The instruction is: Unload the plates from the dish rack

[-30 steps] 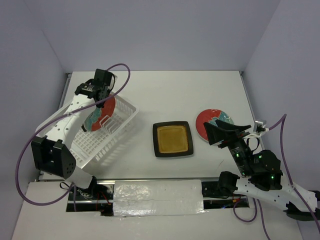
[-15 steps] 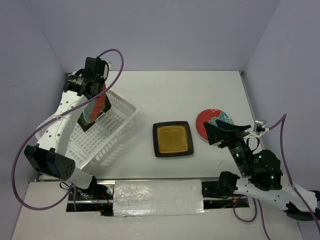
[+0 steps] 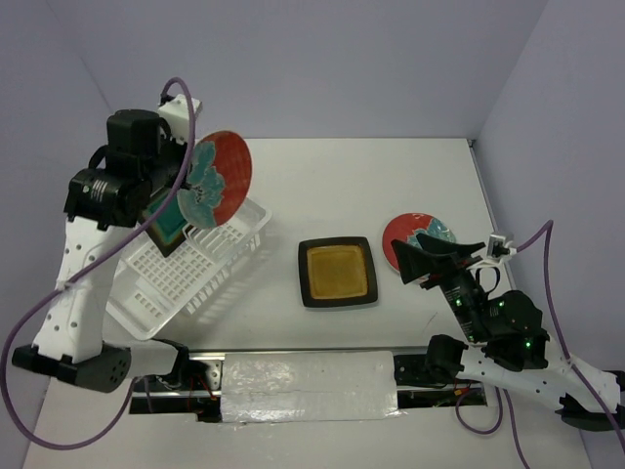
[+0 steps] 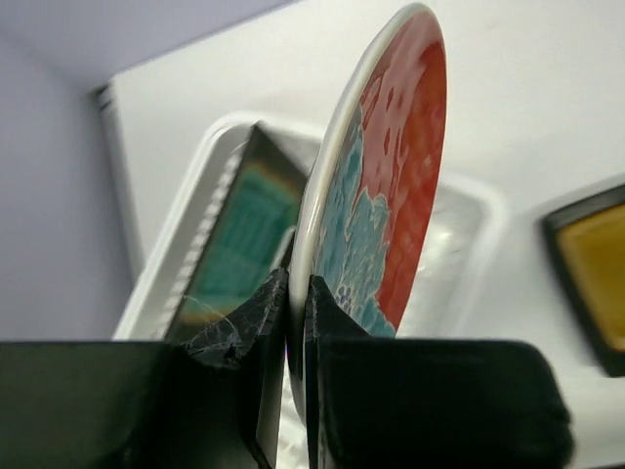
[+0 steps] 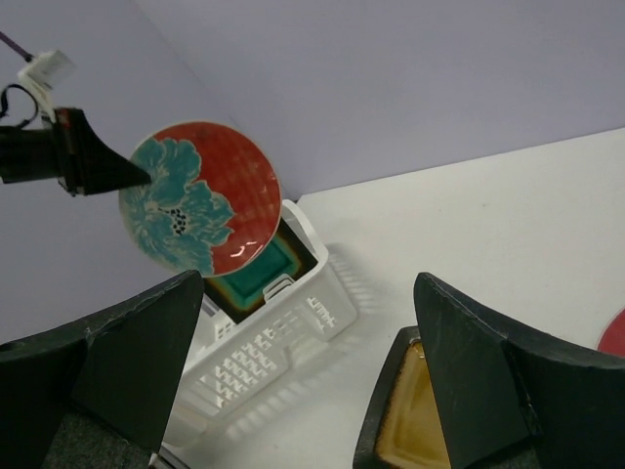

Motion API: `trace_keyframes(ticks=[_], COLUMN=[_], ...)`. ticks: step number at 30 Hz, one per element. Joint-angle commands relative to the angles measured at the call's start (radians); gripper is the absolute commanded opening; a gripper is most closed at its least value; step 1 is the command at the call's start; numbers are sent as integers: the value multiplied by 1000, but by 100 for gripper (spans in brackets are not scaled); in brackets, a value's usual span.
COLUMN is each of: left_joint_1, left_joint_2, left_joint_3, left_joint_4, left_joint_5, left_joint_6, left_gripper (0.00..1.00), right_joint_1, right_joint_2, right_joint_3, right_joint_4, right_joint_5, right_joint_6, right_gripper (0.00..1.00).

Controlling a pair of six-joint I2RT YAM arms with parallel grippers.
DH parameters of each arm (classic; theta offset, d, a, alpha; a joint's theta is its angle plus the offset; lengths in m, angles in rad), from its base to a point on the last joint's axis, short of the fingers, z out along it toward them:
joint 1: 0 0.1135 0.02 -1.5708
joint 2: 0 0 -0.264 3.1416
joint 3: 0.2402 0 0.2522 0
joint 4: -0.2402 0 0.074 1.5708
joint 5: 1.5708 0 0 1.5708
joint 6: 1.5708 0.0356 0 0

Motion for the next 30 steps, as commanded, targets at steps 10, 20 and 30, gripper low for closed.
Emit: trace_keyframes(ticks=[10,20,30], left_joint_1=[-28,-112,-132], left_joint_2=[-325,-421,-460], left_joint_3=[-499,-610,-654], left_joint_4=[859,974,1042], left_joint_5=[847,883,918], left_joint_6=[-523,-620,-666], left_gripper=[0,0,0], right_joint_1=[-1,1,-47], right_joint_2=[163,282,360], right_joint_3=[-54,52,71], right_joint_4=[270,179,184], right_joint_5=[-327,-357,-373], right_joint_6=[-208,-182,-234], right_gripper=[97,98,96])
